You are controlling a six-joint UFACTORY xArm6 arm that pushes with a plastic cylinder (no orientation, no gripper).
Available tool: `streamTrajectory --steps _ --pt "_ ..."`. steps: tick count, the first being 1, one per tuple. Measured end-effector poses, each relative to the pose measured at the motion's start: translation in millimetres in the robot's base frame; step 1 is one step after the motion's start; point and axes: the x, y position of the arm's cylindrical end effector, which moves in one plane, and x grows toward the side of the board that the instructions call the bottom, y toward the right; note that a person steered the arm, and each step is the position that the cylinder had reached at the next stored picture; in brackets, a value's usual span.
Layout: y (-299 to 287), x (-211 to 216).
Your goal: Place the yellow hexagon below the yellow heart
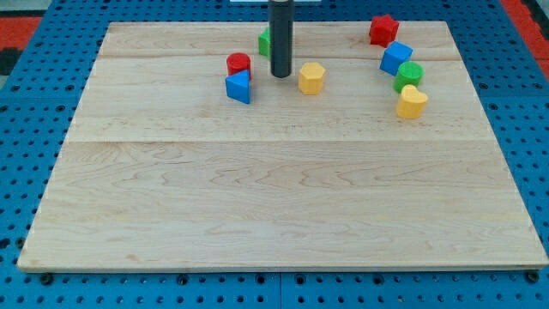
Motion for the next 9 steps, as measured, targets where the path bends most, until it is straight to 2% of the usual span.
streamTrajectory --steps 1,2,3,4,5,6,7,8,9 --pt "50.1 6.0" --pt "53.7 -25.1" --pt "59.1 4.6" --pt "58.3 62.3" --pt "44.4 56.3" --pt "59.7 45.4" --pt "94.3 86.6" --pt "95.0 116.5" --pt "101.4 127.4"
